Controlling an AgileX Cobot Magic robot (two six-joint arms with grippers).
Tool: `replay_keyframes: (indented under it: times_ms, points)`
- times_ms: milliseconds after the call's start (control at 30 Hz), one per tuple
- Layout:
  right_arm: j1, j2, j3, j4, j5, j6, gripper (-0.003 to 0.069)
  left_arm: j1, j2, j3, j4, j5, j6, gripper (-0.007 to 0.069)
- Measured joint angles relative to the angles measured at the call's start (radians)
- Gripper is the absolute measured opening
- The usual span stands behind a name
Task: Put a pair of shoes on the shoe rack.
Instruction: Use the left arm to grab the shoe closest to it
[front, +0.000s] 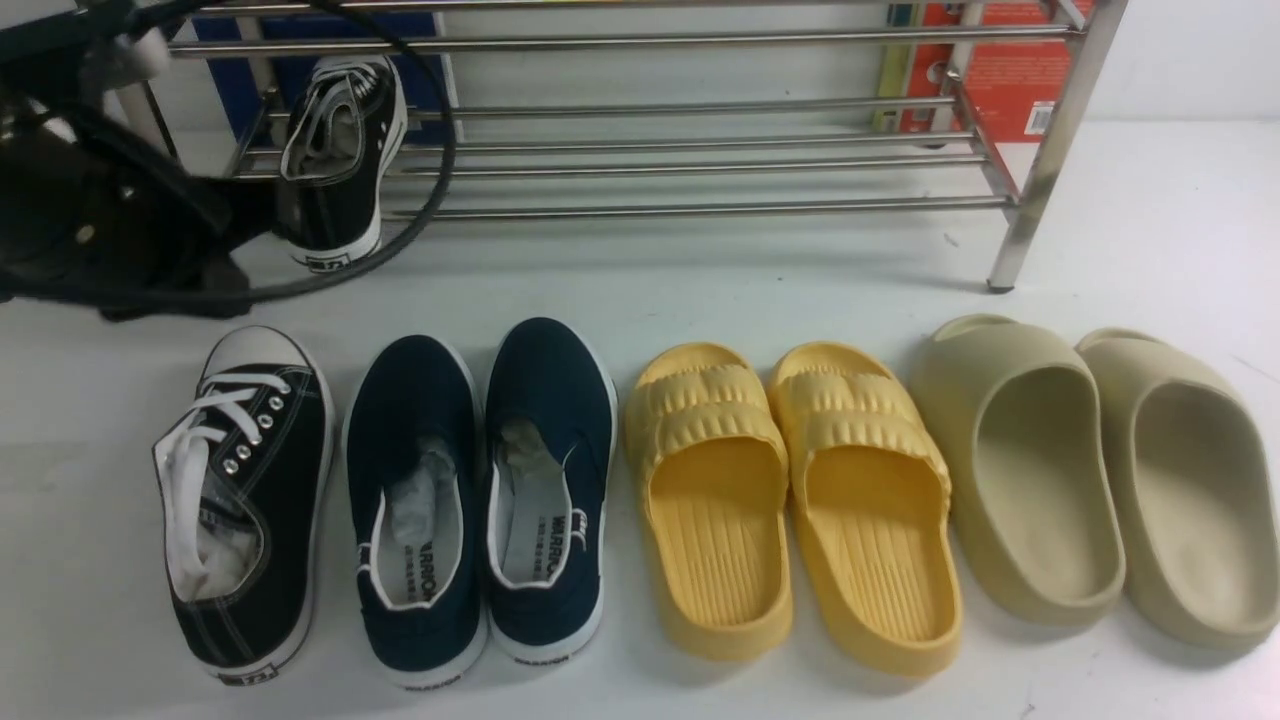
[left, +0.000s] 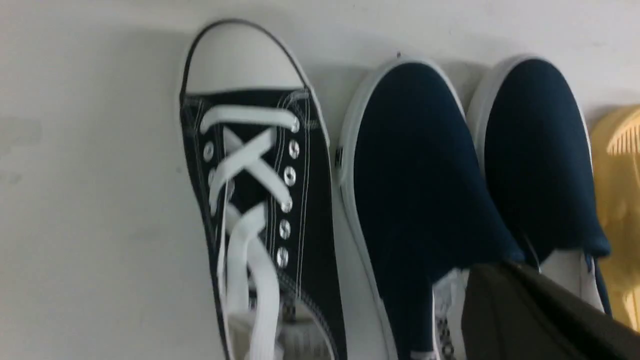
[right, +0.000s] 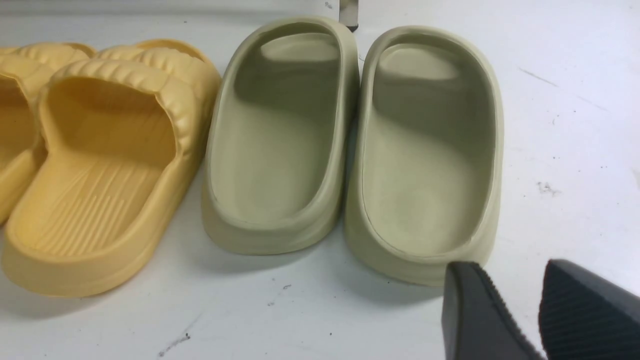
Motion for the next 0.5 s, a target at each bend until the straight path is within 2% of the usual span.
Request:
replay_keyframes:
  times_ms: [200, 333, 400, 467, 500]
  points:
    - [0.0, 0.0, 0.0, 0.0, 0.0, 0.0, 0.0239, 0.0, -0.126, 0.19, 0.073, 0.113, -0.118, -0.0013]
    - [0.0, 0.0, 0.0, 0.0, 0.0, 0.0, 0.0239, 0.0, -0.104, 0.273, 0.136, 0.098, -0.162, -0.0006]
    - [0.0, 0.0, 0.0, 0.0, 0.0, 0.0, 0.0239, 0.0, -0.09, 0.28, 0.139, 0.083, -0.164, 0.0014]
    - [0.0, 0.0, 0.0, 0.0, 0.0, 0.0, 0.0239, 0.0, -0.067, 0.283, 0.139, 0.059, -0.164, 0.0061]
    - [0.0, 0.0, 0.0, 0.0, 0.0, 0.0, 0.0239, 0.0, -0.049, 0.284, 0.13, 0.029, -0.164, 0.011]
